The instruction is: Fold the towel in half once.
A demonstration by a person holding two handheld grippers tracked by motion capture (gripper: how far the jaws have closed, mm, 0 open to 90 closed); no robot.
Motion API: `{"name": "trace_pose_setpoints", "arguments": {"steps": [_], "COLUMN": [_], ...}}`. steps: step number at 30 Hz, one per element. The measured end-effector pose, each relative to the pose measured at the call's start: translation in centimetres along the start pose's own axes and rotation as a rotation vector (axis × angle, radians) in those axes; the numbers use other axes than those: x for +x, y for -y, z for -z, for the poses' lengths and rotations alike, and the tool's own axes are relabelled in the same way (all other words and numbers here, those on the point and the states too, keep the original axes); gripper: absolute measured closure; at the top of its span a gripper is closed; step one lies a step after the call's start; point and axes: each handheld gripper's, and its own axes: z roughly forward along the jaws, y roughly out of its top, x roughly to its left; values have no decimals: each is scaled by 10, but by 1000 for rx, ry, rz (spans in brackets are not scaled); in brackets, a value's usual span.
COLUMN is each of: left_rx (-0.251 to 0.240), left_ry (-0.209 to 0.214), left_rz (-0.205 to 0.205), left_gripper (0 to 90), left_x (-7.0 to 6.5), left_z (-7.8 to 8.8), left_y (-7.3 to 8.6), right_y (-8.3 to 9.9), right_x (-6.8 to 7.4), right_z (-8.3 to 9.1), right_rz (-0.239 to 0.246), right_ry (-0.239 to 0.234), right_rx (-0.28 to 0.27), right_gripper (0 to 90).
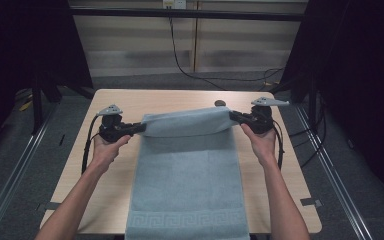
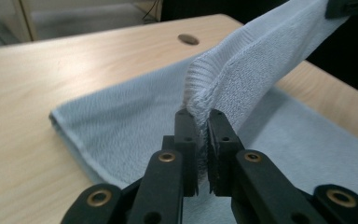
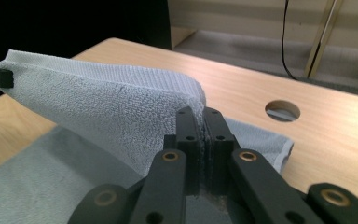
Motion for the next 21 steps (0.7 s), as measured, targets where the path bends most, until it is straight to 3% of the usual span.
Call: {"name": "trace_pose_setpoints", "arguments": {"steps": [8,10,13,15,18,20,21], "left_rx": [-76,-81,-87,-87,-82,-67,-66], "left_ry": [52,56,61,77,91,97,106], "left_rz": [-53,-56,-91,-109,-103,-107,-103], "left_gripper": [847,847,846,846,846,845,845], "left_x": [-29,-32,-46,-58,-65,-72,-75], "left_z": [35,39,54,67,73,78,81], "left_y": [-22,-23,-24,-21,-14,-5,1], "right_y": [-16,-17,-17,-14,-9,-2,10], "right_x": [16,19,29,39,45,53,61], "right_z": [46,51,65,79,88,97,106], "right_rz": [39,44,78,114,123,139,143], "right_ry": [-47,-50,-60,-71,-81,-96,-115], "right_rx": [-74,-75,-64,-56,-56,-51,-41], "right_gripper": [871,871,871,871,871,871,870]}}
